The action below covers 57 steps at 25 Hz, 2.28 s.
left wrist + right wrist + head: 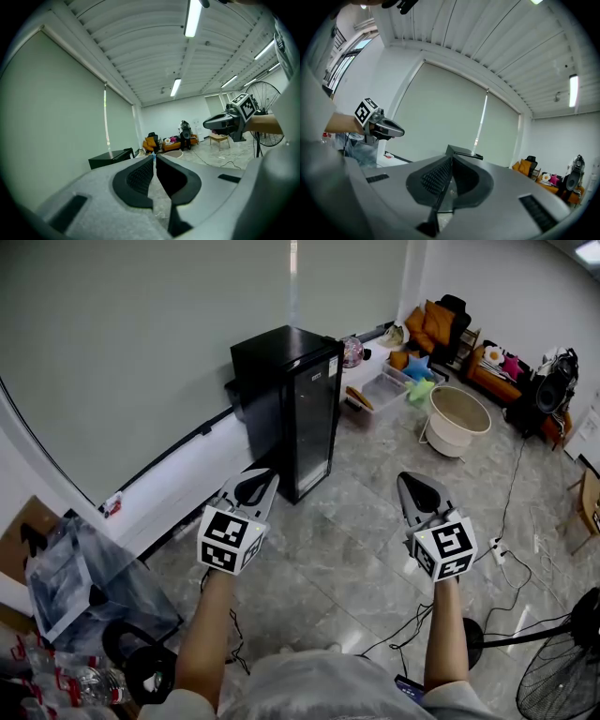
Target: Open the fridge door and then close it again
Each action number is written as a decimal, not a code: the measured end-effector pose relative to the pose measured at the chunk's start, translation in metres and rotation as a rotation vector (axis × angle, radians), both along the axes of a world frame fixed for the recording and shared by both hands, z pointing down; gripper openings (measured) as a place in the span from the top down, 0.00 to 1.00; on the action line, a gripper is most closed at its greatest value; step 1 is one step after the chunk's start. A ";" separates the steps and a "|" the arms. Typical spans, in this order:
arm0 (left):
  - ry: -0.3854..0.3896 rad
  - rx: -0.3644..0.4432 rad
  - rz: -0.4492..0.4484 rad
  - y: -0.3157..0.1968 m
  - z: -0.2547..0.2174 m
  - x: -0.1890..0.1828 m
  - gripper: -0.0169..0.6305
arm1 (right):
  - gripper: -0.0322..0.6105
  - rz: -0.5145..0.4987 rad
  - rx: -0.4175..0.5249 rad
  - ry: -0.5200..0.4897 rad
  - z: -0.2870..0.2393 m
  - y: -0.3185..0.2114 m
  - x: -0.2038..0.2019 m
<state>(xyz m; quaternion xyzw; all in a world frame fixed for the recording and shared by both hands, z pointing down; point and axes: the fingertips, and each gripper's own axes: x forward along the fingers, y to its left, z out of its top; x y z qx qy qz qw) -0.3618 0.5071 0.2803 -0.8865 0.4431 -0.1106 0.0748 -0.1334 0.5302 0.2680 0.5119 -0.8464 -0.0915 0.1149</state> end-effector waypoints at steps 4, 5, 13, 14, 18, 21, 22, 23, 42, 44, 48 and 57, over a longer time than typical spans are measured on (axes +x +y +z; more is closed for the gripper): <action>0.024 -0.012 0.001 -0.006 0.002 0.005 0.95 | 0.87 -0.018 -0.001 -0.004 0.001 -0.006 0.003; 0.031 -0.013 -0.001 -0.007 0.002 0.006 0.93 | 0.85 -0.025 -0.001 -0.005 0.002 -0.008 0.005; 0.035 -0.030 -0.025 -0.014 0.012 0.023 0.71 | 0.61 -0.043 0.000 0.001 0.007 -0.023 0.028; 0.034 -0.030 -0.027 -0.014 0.013 0.027 0.71 | 0.60 -0.040 -0.002 0.004 0.008 -0.025 0.032; 0.024 -0.025 -0.048 -0.014 0.018 0.045 0.71 | 0.59 -0.040 -0.008 -0.013 0.014 -0.032 0.052; 0.008 -0.034 -0.069 -0.014 0.022 0.058 0.71 | 0.57 -0.057 -0.019 -0.021 0.020 -0.034 0.067; 0.004 -0.038 -0.076 -0.014 0.024 0.061 0.71 | 0.56 -0.064 -0.022 -0.021 0.022 -0.035 0.071; 0.003 -0.042 -0.082 -0.014 0.026 0.064 0.71 | 0.55 -0.070 -0.026 -0.022 0.024 -0.036 0.075; 0.063 -0.073 -0.095 -0.137 0.064 0.089 0.71 | 0.54 -0.071 -0.104 -0.037 0.058 -0.156 0.111; 0.077 -0.072 -0.104 -0.171 0.066 0.086 0.71 | 0.54 -0.070 -0.117 -0.034 0.062 -0.186 0.113; 0.100 -0.071 -0.126 -0.247 0.067 0.078 0.71 | 0.55 -0.056 -0.122 -0.030 0.058 -0.260 0.112; 0.095 -0.062 -0.183 -0.387 0.060 0.044 0.71 | 0.58 -0.097 -0.128 -0.007 0.043 -0.411 0.080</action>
